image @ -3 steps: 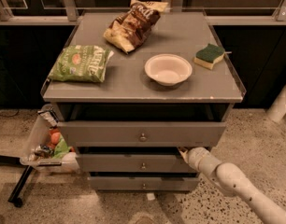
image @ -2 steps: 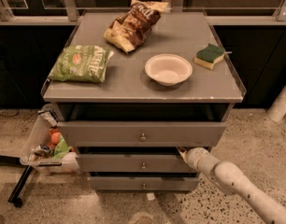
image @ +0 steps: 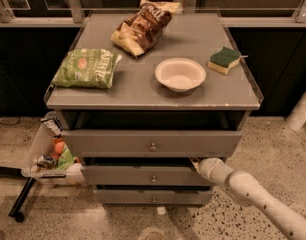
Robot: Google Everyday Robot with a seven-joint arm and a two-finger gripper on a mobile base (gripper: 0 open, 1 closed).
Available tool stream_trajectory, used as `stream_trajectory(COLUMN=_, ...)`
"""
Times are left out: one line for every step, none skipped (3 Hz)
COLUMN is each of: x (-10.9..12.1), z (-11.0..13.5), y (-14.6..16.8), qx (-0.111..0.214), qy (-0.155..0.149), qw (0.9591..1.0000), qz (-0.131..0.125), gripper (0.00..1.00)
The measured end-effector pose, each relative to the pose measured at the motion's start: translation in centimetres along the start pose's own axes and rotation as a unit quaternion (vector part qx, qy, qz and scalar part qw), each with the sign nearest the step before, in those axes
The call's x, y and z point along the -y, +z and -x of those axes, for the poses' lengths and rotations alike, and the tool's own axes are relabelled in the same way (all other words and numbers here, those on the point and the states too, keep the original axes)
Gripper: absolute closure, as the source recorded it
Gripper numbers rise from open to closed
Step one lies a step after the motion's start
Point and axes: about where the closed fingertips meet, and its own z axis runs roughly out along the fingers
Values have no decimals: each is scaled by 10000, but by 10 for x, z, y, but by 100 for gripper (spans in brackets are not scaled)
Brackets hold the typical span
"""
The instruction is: Open middle drawer
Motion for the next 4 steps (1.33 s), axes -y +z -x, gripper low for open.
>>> stream_trajectory(x=1, z=2, y=-1, qx=-2, qy=7, qw=10000, qz=-1, gripper=100)
stream_trajectory(x=-4, z=-1, y=-3, qx=-2, qy=236, qw=9997, qz=96, gripper=100)
stream_trajectory(x=-27, z=1, y=-10, qx=66, qy=667, qw=9972, qz=325, gripper=100)
stream_trajectory(x=-26, z=4, y=-11, qx=66, qy=671, qw=9972, qz=327, gripper=100)
